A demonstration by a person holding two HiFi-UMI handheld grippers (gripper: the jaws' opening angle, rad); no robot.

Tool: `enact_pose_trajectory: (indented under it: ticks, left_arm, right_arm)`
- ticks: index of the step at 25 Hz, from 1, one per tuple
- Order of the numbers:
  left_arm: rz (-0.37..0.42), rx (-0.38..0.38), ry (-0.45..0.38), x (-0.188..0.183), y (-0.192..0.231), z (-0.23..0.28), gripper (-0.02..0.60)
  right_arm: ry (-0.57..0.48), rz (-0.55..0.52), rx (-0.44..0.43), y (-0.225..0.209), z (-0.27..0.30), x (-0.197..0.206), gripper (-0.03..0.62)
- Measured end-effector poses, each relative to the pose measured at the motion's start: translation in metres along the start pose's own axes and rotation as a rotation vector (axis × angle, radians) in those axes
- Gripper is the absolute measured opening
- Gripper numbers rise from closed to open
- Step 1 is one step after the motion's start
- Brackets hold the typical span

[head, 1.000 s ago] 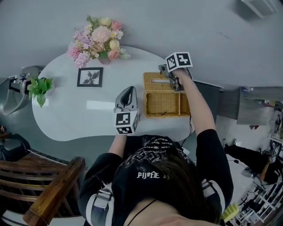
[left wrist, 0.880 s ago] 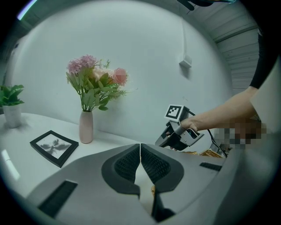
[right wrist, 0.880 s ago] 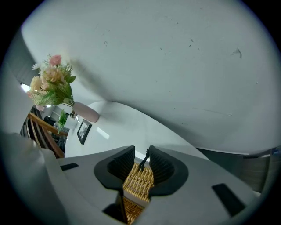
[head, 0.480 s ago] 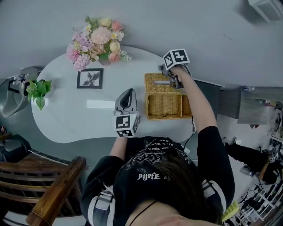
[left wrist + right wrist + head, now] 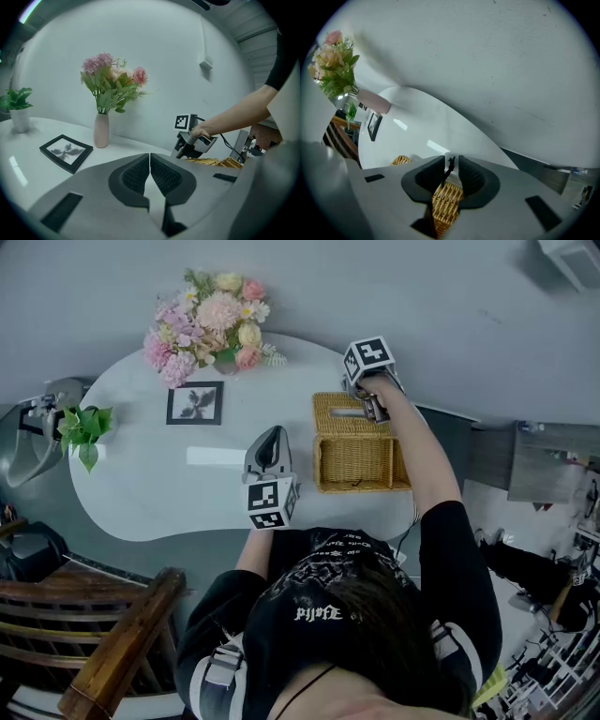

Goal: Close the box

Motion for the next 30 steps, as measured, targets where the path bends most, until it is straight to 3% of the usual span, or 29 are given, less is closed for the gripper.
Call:
enact_pose_trajectory:
  ticks: [6, 11, 17, 30]
  left_arm:
    - [0.048, -0.002, 0.008, 0.003, 0.003, 0.001, 0.026]
    - [0.046, -0.01, 0.018, 0.004, 0.005, 0.004, 0.026]
    - [0.044, -0.007, 0.017, 0.004, 0.005, 0.003, 0.026]
    - [0.018, 0.022, 0.018, 0.004, 0.004, 0.001, 0.026]
  right_arm:
    - [0.055, -0.034, 0.028, 0.002, 0.001, -0.004, 0.112]
    - [0.07, -0.066, 0.116, 0.004, 0.002, -0.006, 0.049]
    - [0.037, -0.038, 0.089, 0.004, -0.001, -0.008, 0.041]
    - [-0.04, -0.08, 0.066, 0.012, -0.019, -0.008, 0.037]
Point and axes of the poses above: the fingertips, and each gripper's own axes: z forward along the fingers, y to its left, x out of its underside, the point moved 9 cm from there along -z, backward along the fingers, and after that the axes turned 8 degrees about y, right-handed, at the moved point
